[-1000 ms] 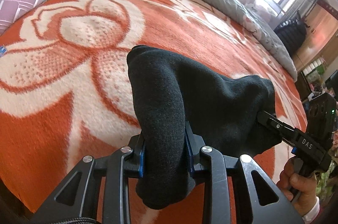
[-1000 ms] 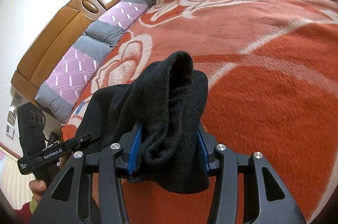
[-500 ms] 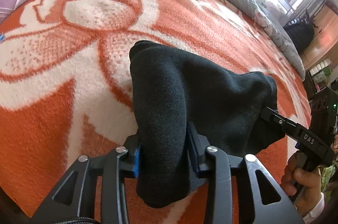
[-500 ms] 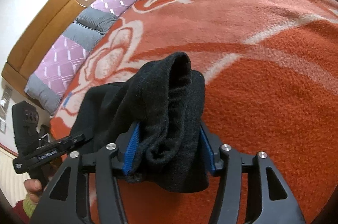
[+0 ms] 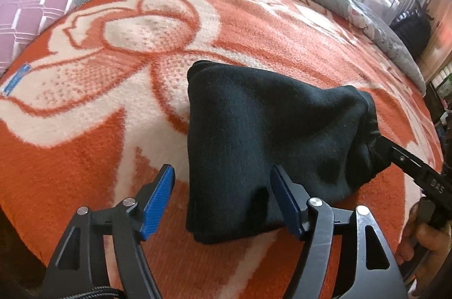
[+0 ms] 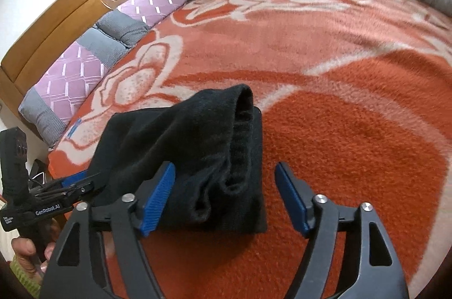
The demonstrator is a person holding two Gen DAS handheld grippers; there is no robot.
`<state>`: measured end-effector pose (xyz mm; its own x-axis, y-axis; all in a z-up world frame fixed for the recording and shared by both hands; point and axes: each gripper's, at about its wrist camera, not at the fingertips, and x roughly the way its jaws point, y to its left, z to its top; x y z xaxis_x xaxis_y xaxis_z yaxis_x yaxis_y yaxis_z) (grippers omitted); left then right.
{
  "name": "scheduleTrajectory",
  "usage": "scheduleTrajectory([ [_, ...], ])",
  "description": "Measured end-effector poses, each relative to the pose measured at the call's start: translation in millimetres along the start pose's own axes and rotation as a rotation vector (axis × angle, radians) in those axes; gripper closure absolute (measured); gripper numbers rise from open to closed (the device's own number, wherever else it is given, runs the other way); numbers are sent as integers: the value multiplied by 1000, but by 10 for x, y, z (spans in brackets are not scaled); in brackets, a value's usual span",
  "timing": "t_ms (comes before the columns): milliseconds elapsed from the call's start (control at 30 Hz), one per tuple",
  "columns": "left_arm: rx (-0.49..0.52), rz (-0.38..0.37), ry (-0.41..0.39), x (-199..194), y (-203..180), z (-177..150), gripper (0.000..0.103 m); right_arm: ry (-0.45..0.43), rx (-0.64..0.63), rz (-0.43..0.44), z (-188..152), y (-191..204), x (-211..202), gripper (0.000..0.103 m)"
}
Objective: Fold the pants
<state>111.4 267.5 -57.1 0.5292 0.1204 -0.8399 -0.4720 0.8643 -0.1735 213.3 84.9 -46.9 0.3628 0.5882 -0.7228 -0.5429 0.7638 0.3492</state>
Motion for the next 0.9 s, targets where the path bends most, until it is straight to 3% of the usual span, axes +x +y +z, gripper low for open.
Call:
scheduleTrajectory([
  [500, 45, 108, -89, -401, -68, -306, 22, -95, -164, -29, -391, 475, -381, 18],
  [900, 64, 126, -131, -535, -53, -471, 18, -129, -240, -45, -563, 642, -389, 10],
])
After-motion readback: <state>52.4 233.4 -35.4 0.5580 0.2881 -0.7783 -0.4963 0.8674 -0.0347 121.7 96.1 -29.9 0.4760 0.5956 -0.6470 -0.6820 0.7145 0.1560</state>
